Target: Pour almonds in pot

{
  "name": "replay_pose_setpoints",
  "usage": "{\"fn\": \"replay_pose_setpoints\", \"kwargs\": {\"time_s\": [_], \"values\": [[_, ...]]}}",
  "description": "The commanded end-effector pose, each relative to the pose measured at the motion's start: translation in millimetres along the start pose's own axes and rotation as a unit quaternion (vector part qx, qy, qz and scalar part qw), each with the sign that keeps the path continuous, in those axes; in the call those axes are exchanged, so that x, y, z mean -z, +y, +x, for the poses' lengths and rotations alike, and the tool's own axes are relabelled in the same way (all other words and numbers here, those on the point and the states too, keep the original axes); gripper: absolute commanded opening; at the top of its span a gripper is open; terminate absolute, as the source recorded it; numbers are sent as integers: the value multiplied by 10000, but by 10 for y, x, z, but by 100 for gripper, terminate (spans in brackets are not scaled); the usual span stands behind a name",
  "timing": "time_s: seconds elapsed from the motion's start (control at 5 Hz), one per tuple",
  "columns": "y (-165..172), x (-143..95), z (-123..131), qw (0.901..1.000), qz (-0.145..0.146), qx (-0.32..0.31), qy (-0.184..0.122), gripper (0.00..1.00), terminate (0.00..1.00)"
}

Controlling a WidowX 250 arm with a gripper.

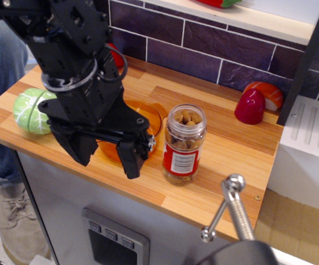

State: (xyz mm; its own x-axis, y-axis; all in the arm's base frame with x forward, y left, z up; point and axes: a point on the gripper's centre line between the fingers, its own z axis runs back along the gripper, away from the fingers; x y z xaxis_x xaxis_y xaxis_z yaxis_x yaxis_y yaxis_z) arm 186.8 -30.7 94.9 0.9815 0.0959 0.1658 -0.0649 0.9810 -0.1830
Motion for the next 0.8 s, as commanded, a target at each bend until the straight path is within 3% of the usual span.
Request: {"fn": "replay_pose_setpoints", "kwargs": {"time_s": [0.0,0.2,0.4,0.6], "values": [[0,0,0,10000,0,0,0,100,0],[-173,-35,155,9996,157,209,111,100,0],[-368,-120,298,9918,431,1139,394,100,0],[-681,-247,332,9664,739,2427,411,100,0]]}}
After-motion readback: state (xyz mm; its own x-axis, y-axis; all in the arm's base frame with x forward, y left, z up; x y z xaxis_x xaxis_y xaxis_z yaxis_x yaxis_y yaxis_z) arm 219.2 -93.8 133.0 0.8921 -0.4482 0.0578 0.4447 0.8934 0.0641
